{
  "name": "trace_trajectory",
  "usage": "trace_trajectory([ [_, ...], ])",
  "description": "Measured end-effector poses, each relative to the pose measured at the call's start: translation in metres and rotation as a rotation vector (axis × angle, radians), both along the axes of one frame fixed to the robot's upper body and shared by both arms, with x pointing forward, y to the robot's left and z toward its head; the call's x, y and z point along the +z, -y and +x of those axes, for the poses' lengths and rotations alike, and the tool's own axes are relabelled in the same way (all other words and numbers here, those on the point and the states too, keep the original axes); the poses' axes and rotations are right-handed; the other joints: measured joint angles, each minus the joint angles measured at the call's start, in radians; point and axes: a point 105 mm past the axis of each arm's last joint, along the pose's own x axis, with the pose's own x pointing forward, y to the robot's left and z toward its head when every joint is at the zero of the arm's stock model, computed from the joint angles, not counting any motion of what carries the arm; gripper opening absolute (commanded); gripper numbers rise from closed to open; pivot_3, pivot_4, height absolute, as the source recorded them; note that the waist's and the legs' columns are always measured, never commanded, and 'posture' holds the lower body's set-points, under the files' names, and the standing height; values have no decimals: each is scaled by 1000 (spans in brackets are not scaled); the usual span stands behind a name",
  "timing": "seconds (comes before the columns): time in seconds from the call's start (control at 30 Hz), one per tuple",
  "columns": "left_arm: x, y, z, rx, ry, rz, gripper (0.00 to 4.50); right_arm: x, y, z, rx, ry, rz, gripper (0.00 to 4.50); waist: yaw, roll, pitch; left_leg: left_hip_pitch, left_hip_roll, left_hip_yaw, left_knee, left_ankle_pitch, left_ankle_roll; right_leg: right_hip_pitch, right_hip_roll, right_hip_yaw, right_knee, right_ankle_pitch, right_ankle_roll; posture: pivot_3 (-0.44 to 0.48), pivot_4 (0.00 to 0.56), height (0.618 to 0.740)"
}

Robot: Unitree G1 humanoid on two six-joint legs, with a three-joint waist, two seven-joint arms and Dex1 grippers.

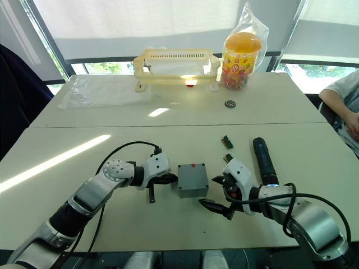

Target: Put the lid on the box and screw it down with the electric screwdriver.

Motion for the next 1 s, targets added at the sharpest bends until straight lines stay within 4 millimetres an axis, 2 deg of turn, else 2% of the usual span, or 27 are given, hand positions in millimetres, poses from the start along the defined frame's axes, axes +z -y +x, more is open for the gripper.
trace_trajectory([
  [0.17, 14, -12, -1, 3, 13, 2, 0, 40, 22, 2, -57, 32, 89, 4460, -4, 0, 0, 0, 0, 0, 0, 0, 0, 0, 0, 0, 0, 0, 0, 0, 150, 740],
  [0.3, 33, -22, -8, -30, 19, 0, 0, 81, 45, 35, -166, 189, 160, 4460, -4, 0, 0, 1, 0, 1, 0, 0, 0, 0, 0, 0, 1, 0, 0, 0, 150, 740],
  [0.37, 44, -24, -7, -24, 11, -32, 0, 87, 55, 55, -239, 242, 199, 4460, -2, 0, 0, 1, 0, 0, 0, 0, 0, 0, 0, 0, 1, 0, 0, 0, 150, 740],
  [0.43, 60, -23, -2, -8, 23, -88, 0, 77, 65, 79, -322, 273, 209, 4460, -1, 0, 0, 0, 0, 1, 0, 0, 0, 1, 0, 0, 0, 0, 0, 0, 150, 740],
  [0.5, 75, -25, 4, 16, 50, -132, 0, 52, 75, 98, -392, 265, 170, 4460, -3, 0, 0, 0, 0, 2, 0, 0, 0, 0, 0, 0, 0, 0, 0, 0, 150, 740],
  [0.53, 76, -27, 5, 27, 49, -142, 0, 42, 76, 103, -408, 261, 159, 4232, -5, 0, 0, 0, 0, 2, 0, 0, 0, 0, 0, 1, 0, 0, 1, 0, 150, 740],
  [0.6, 77, -25, 7, 45, 29, -172, 0, 24, 80, 118, -447, 267, 132, 3588, -9, 1, 0, 0, 0, 3, 0, 0, 0, -2, 0, 2, 1, 2, 3, 0, 150, 740],
  [0.73, 76, -20, 5, 55, 6, -200, 0, 17, 78, 138, -465, 330, 119, 1508, -11, 1, 1, 0, 0, 3, -1, 0, 0, -4, 0, 3, 5, 2, 3, 0, 150, 740],
  [1.0, 65, -24, -4, 89, -23, -183, 0, 14, 64, 145, -429, 362, 161, 1508, -7, 1, 1, 1, 0, 2, 0, 0, 0, -4, 0, 3, 8, 2, 3, 0, 150, 740],
])
